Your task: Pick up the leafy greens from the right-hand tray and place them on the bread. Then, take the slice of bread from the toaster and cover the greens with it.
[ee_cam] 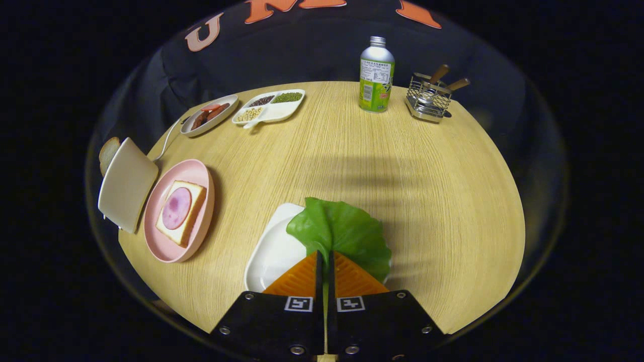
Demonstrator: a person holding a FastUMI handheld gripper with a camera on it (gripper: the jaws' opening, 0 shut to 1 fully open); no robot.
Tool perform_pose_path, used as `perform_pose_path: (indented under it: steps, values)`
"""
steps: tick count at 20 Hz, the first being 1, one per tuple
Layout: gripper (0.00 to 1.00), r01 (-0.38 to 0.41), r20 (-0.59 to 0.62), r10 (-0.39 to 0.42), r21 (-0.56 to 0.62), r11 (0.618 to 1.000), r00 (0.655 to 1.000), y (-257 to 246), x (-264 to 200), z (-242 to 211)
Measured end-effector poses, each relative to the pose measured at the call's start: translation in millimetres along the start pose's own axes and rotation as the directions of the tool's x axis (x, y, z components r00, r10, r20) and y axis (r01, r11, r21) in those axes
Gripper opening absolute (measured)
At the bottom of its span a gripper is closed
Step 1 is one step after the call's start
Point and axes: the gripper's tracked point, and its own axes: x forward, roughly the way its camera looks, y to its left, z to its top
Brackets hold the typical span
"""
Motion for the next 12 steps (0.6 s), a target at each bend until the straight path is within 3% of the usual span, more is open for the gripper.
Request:
perform_pose_path:
  steps: [12]
  values:
    - [0.02, -0.117, 0.193, 0.118, -0.018, 0.993, 0.974, 55, -60, 58]
